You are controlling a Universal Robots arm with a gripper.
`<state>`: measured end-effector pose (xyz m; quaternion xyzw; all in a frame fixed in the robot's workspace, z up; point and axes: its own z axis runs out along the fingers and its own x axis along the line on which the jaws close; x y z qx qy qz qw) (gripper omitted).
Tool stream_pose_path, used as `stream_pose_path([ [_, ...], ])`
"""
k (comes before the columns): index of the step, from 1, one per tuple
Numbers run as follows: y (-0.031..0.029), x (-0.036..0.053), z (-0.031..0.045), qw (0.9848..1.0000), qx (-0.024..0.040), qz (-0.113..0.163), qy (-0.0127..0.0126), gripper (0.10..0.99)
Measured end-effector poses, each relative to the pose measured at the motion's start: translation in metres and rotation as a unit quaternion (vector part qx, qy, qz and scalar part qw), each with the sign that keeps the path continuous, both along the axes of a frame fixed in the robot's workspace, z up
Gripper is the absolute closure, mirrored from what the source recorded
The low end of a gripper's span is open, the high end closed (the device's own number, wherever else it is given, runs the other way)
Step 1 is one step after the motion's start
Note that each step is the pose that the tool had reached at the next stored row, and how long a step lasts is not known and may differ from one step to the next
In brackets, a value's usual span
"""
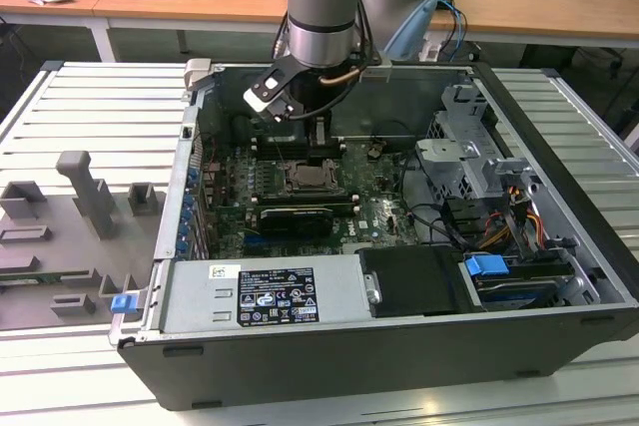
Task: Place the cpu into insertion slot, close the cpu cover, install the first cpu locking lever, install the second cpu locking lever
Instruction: 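Close the cpu cover, then install the first cpu locking lever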
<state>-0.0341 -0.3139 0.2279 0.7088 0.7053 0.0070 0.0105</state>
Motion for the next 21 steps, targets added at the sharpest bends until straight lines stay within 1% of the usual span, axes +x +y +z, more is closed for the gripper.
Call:
stream_pose_path([
  [2,0.0000,-0.0034,0.0000,1.0000,0.0000,0.000,0.0000,0.980],
  [11,0.0000,-0.0034,0.0039,1.0000,0.0000,0.000,0.0000,0.980],
  [15,0.0000,-0.0034,0.0075,1.0000,0.0000,0.000,0.0000,0.980],
  [18,0.0000,-0.0034,0.0128,1.0000,0.0000,0.000,0.0000,0.980],
  [21,0.0000,-0.0034,0.0157,1.0000,0.0000,0.000,0.0000,0.980],
])
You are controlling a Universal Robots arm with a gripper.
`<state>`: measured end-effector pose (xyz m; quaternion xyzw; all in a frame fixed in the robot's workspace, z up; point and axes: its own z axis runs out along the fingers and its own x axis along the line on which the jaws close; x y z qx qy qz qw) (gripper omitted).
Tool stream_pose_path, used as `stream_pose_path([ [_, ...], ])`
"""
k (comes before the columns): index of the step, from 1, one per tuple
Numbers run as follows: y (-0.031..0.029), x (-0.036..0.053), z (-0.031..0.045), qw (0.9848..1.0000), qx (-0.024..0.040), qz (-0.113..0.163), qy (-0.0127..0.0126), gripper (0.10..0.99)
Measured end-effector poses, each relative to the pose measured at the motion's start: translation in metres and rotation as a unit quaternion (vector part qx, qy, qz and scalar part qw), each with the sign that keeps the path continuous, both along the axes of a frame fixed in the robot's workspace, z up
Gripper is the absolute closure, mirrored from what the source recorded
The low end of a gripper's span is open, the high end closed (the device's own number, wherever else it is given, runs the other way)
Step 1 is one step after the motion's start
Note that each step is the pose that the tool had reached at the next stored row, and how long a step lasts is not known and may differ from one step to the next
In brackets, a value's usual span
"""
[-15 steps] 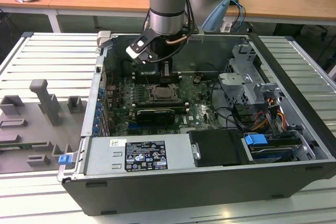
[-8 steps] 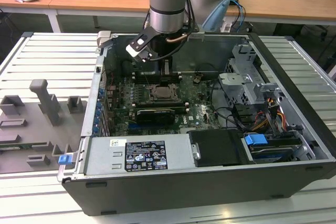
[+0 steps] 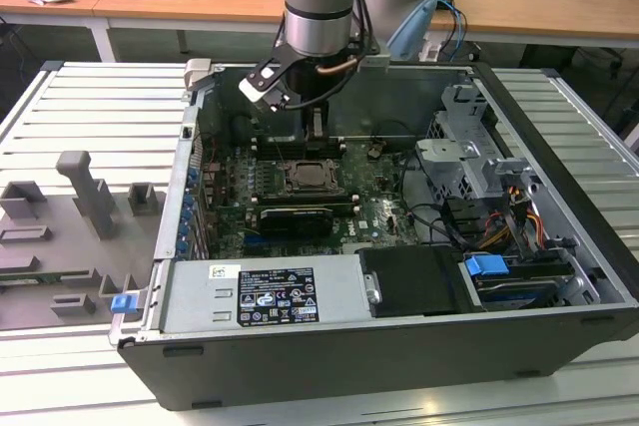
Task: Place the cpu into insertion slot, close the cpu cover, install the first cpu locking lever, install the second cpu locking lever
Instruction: 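Install the first cpu locking lever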
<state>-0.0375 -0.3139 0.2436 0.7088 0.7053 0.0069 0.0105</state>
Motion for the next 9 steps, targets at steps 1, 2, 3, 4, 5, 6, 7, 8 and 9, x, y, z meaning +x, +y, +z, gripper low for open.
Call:
stream_pose_path([
  [1,0.0000,0.0000,0.0024,1.0000,0.0000,0.000,0.0000,0.980],
  [2,0.0000,0.0000,0.0042,1.0000,0.0000,0.000,0.0000,0.980],
  [3,0.0000,0.0000,0.0072,1.0000,0.0000,0.000,0.0000,0.980],
  [4,0.0000,0.0000,0.0103,1.0000,0.0000,0.000,0.0000,0.980],
  [5,0.0000,0.0000,0.0121,1.0000,-0.0001,0.000,0.0000,0.980],
  [6,0.0000,0.0000,0.0134,1.0000,-0.0004,0.000,0.0000,0.980],
  [7,0.0000,0.0000,0.0148,1.0000,-0.0005,0.000,0.0000,0.980],
  [8,0.0000,0.0000,0.0148,1.0000,-0.0004,0.003,-0.0001,0.980],
  [9,0.0000,0.0000,0.0148,0.9999,-0.0003,0.011,-0.0001,0.980],
])
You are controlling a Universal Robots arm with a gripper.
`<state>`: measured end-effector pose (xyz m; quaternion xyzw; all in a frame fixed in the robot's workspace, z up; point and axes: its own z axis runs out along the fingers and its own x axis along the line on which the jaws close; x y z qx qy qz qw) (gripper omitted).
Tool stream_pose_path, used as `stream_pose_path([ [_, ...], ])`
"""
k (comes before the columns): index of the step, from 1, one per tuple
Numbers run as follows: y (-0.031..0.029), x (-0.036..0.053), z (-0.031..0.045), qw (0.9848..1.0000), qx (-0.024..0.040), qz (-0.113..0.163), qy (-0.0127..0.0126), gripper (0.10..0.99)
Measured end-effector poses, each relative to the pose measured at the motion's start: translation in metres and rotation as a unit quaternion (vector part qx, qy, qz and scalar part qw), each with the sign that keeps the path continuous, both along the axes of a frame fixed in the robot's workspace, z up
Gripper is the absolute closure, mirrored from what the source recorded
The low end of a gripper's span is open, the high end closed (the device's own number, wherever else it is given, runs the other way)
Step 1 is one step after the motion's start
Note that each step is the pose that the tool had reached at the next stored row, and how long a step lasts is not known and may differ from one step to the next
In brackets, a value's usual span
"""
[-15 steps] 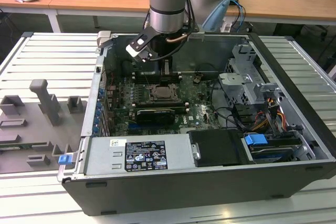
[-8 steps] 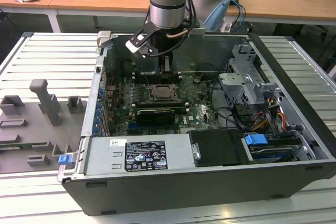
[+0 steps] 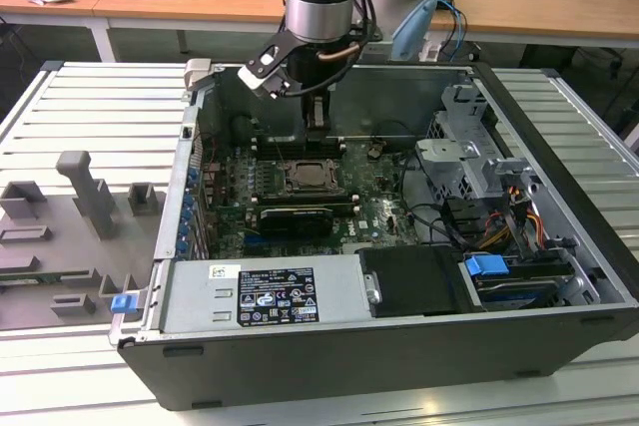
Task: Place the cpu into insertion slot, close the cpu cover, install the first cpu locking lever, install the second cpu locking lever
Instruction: 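Install the first cpu locking lever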
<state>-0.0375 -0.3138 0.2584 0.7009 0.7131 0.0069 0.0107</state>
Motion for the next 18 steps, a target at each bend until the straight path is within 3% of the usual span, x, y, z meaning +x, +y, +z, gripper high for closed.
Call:
stream_pose_path([
  [5,0.0000,0.0000,0.0001,0.9987,-0.0001,0.051,0.0001,0.980],
  [10,-0.0001,0.0000,-0.0002,0.9949,-0.0003,0.101,0.0001,0.980],
  [13,0.0000,0.0000,-0.0005,0.9915,-0.0008,0.130,0.0002,0.980],
  [14,-0.0001,-0.0001,-0.0007,0.9893,-0.0011,0.146,0.0001,0.980],
  [16,0.0000,-0.0003,-0.0010,0.9868,-0.0010,0.162,0.0002,0.980],
  [18,0.0000,-0.0004,-0.0012,0.9832,-0.0011,0.182,0.0003,0.980],
])
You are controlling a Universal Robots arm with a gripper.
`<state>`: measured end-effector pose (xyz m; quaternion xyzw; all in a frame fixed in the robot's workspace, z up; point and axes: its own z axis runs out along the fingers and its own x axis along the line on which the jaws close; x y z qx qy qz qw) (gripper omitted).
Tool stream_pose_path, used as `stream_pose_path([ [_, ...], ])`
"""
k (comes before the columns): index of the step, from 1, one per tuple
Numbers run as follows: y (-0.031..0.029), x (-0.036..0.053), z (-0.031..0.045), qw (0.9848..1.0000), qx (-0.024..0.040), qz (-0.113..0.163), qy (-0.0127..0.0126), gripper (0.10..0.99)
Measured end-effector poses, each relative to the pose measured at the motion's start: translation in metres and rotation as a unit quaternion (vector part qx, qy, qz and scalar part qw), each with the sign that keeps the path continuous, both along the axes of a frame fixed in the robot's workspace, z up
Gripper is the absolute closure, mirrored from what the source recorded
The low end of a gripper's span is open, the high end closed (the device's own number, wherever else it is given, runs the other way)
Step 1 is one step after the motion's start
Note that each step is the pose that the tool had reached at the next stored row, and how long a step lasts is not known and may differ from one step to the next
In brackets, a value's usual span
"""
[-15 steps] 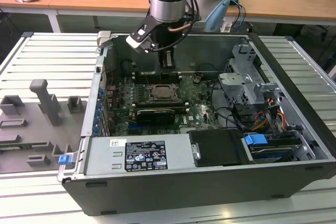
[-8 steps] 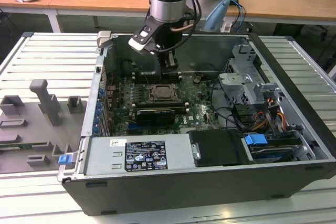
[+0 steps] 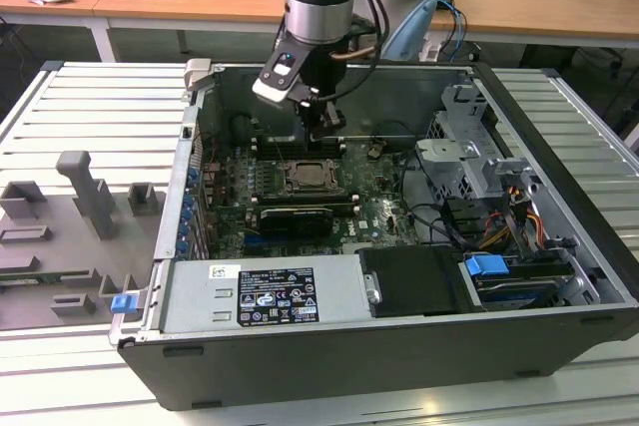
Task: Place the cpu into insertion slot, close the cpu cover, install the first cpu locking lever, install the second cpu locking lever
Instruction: 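Install the first cpu locking lever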
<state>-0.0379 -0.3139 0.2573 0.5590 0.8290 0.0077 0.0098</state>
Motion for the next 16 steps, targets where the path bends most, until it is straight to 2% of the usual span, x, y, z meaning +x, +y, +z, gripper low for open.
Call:
stream_pose_path([
  [2,0.0000,0.0000,-0.0001,0.9996,0.0001,0.027,0.0000,0.980],
  [6,0.0000,0.0000,-0.0001,0.9981,0.0000,0.061,0.0000,0.980],
  [9,0.0000,0.0000,-0.0001,0.9952,0.0000,0.098,0.0000,0.980],
  [10,0.0000,0.0000,-0.0001,0.9933,0.0000,0.116,0.0000,0.980],
  [11,0.0000,0.0000,-0.0001,0.9923,0.0000,0.124,0.0000,0.980],
  [12,0.0000,0.0000,-0.0001,0.9907,0.0000,0.136,0.0000,0.980],
  [13,0.0000,0.0000,-0.0001,0.9887,0.0000,0.150,0.0000,0.980],
  [16,0.0000,0.0000,-0.0001,0.9814,0.0000,0.192,0.0000,0.980],
])
